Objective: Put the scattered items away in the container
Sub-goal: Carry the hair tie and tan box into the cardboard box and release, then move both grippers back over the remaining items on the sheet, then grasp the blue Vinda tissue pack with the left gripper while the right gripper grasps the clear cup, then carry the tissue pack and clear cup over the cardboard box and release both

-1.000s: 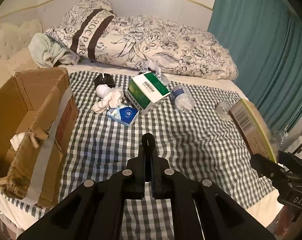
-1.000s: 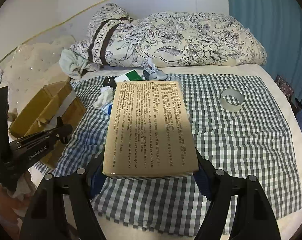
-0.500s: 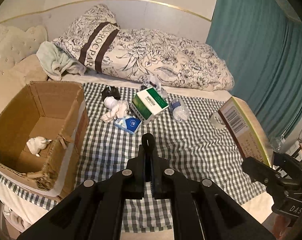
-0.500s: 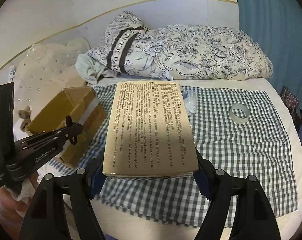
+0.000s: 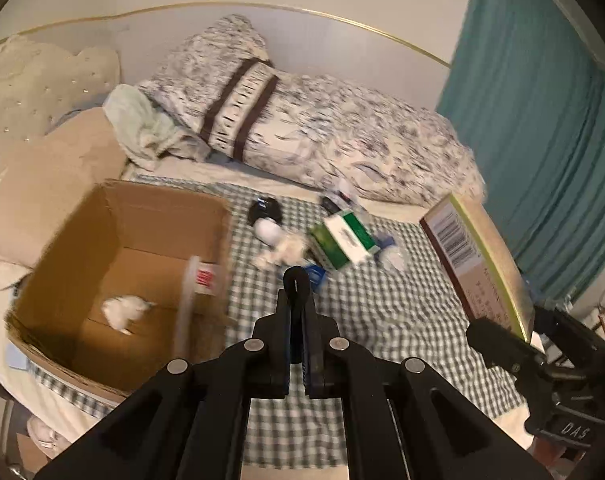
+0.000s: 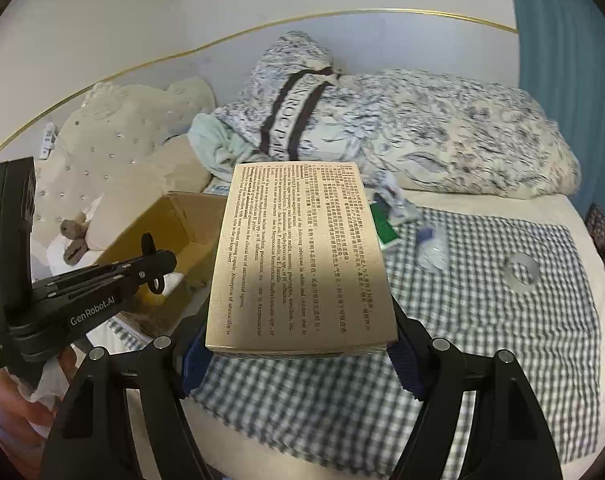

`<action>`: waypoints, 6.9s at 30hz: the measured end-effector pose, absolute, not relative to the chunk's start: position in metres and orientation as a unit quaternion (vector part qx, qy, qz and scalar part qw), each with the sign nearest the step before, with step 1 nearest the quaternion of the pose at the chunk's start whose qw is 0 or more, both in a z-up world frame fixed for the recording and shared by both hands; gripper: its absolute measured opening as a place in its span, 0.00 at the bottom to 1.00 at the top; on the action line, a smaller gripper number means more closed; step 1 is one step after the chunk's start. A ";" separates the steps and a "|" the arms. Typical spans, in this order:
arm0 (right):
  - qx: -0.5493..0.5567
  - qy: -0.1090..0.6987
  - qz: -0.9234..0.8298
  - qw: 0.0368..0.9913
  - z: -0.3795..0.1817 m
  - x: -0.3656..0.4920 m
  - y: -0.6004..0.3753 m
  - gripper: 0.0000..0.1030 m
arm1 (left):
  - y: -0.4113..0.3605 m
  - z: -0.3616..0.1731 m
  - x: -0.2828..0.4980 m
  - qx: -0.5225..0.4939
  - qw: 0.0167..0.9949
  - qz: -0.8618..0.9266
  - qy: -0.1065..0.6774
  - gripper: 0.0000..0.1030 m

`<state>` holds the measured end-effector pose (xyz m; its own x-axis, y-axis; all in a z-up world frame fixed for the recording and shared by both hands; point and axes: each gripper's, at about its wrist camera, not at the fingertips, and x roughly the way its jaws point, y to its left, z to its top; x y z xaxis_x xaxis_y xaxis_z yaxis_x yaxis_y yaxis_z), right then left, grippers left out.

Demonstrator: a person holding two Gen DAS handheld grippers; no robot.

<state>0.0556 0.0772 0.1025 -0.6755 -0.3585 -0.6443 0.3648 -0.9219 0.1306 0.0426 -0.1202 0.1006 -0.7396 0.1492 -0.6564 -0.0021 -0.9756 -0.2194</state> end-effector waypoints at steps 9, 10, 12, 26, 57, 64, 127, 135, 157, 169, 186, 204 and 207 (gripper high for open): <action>0.358 0.015 -0.897 0.260 0.097 0.023 -0.008 0.72 | -0.196 0.092 0.032 -0.362 -0.017 0.924 -0.123 0.04; 0.356 0.018 -0.895 0.266 0.097 0.020 -0.017 0.72 | -0.204 0.088 0.032 -0.364 -0.025 0.923 -0.125 0.04; 0.356 0.023 -0.892 0.279 0.093 0.014 -0.036 0.72 | -0.218 0.080 0.030 -0.369 -0.036 0.920 -0.131 0.04; 0.403 0.032 -0.862 0.305 0.045 -0.044 -0.120 0.72 | -0.266 0.026 0.000 -0.409 -0.058 0.896 -0.161 0.04; 0.368 -0.063 -0.907 0.192 0.072 -0.020 0.023 0.81 | -0.187 0.062 0.016 -0.397 -0.059 0.909 -0.114 0.88; 0.359 -0.058 -0.918 0.160 0.073 -0.010 0.079 0.81 | -0.133 0.072 0.013 -0.383 -0.029 0.919 -0.087 0.92; 0.423 -0.073 -0.903 -0.008 -0.109 -0.235 0.196 0.81 | -0.036 -0.123 -0.191 -0.477 -0.026 0.868 -0.134 0.93; 0.422 -0.083 -0.903 0.001 -0.119 -0.236 0.202 0.64 | -0.037 -0.125 -0.188 -0.472 -0.016 0.874 -0.114 0.93; 0.433 -0.059 -0.899 0.014 -0.110 -0.188 0.204 0.64 | -0.044 -0.127 -0.197 -0.490 -0.045 0.862 -0.123 0.83; 0.445 -0.050 -0.894 0.021 -0.097 -0.157 0.204 0.63 | -0.042 -0.112 -0.158 -0.478 -0.008 0.871 -0.110 0.69; 0.440 -0.033 -0.895 0.070 -0.055 -0.056 0.193 0.62 | -0.016 -0.053 -0.071 -0.452 0.037 0.888 -0.074 0.69; 0.377 -0.019 -0.921 0.100 0.019 0.012 0.161 0.62 | -0.023 0.015 -0.007 -0.401 0.041 0.913 -0.059 0.69; 0.369 -0.018 -0.923 0.105 0.030 0.020 0.157 0.62 | -0.024 0.024 -0.001 -0.396 0.042 0.916 -0.055 0.69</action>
